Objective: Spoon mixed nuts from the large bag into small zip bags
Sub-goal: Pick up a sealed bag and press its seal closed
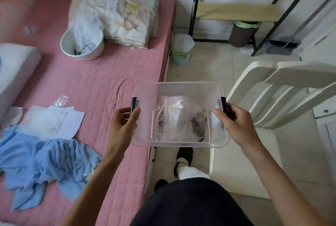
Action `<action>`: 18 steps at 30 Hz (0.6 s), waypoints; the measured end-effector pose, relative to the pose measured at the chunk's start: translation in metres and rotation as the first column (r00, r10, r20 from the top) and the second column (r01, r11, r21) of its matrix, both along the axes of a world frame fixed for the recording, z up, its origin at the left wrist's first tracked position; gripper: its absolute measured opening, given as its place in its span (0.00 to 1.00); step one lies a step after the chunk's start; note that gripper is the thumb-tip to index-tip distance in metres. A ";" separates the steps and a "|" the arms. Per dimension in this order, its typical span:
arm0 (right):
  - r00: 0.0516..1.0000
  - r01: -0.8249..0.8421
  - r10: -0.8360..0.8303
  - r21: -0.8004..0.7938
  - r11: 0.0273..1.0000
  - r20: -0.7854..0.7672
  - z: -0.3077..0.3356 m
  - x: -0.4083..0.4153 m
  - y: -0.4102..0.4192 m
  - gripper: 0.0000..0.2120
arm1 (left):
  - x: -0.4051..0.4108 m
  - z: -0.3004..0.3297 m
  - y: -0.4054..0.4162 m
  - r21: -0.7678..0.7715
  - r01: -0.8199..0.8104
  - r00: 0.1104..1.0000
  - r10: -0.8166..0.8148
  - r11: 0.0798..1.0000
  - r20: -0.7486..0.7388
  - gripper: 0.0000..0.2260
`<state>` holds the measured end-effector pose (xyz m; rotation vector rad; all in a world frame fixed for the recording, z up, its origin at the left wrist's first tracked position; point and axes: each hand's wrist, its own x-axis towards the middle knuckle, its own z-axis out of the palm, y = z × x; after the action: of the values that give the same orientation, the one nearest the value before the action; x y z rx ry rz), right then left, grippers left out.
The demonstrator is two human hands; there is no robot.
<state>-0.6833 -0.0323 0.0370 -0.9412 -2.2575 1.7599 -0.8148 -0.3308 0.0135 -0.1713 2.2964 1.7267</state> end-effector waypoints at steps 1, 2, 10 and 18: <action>1.000 0.011 -0.011 0.004 1.000 0.002 -0.001 -0.009 0.008 0.14 | -0.012 0.000 0.011 0.002 0.019 1.000 -0.019 1.000 -0.003 0.20; 1.000 0.018 -0.018 0.000 1.000 0.003 -0.002 -0.018 0.017 0.15 | -0.024 0.000 0.022 -0.004 0.032 0.999 -0.032 0.999 -0.006 0.20; 1.000 0.014 -0.014 -0.051 0.999 -0.005 0.006 -0.098 0.082 0.14 | -0.116 0.011 0.095 -0.055 0.045 0.999 -0.046 0.997 -0.021 0.19; 0.983 0.176 -0.172 -0.070 0.982 0.056 -0.004 -0.195 0.150 0.11 | -0.245 0.002 0.183 -0.068 0.136 0.990 -0.138 0.988 -0.031 0.16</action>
<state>-0.8782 0.1177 0.0335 -1.1706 -2.0780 1.7734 -1.0600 -0.1478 0.0155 0.0052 2.3322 1.6010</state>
